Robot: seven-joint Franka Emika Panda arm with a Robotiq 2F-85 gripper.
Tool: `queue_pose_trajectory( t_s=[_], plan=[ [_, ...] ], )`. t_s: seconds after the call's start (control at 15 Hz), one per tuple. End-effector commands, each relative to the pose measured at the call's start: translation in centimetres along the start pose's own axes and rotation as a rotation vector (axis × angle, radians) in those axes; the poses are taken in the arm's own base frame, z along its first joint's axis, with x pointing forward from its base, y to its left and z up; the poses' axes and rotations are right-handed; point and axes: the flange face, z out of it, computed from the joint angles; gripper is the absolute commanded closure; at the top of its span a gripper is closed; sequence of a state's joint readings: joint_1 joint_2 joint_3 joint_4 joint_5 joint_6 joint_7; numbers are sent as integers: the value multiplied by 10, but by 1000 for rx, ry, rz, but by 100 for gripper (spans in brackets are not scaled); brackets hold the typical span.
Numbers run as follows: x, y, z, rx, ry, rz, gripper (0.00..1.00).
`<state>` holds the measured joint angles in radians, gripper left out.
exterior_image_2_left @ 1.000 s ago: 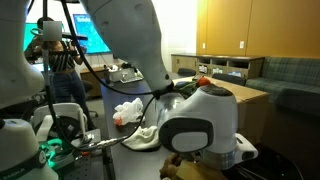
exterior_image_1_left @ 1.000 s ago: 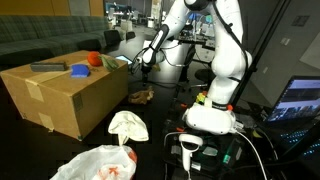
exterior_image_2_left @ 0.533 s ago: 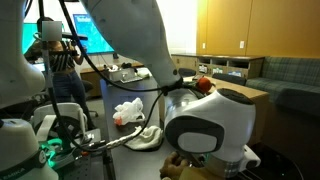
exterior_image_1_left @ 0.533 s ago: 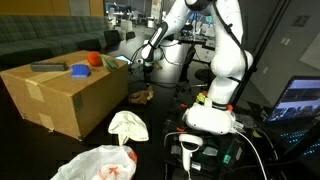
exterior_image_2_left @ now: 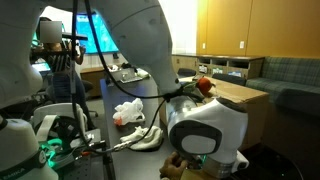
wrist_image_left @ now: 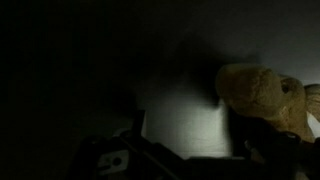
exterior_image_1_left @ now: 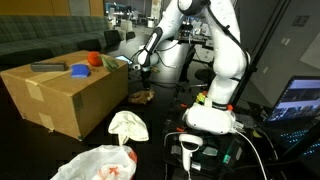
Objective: Pick up all the objects from the table and put them on the box, then pick up all the objects from the box and put them on the table
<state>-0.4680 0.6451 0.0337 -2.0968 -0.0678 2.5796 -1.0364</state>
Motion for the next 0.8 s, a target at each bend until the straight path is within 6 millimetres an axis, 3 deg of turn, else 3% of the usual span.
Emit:
queue_pose_trajectory(
  t_s=[0.0, 0.33, 0.73],
  plan=[
    [8, 6, 27, 11, -22, -12, 0],
    [-5, 13, 33, 21, -31, 35, 0],
    [-46, 23, -4, -19, -47, 156, 0]
  ],
)
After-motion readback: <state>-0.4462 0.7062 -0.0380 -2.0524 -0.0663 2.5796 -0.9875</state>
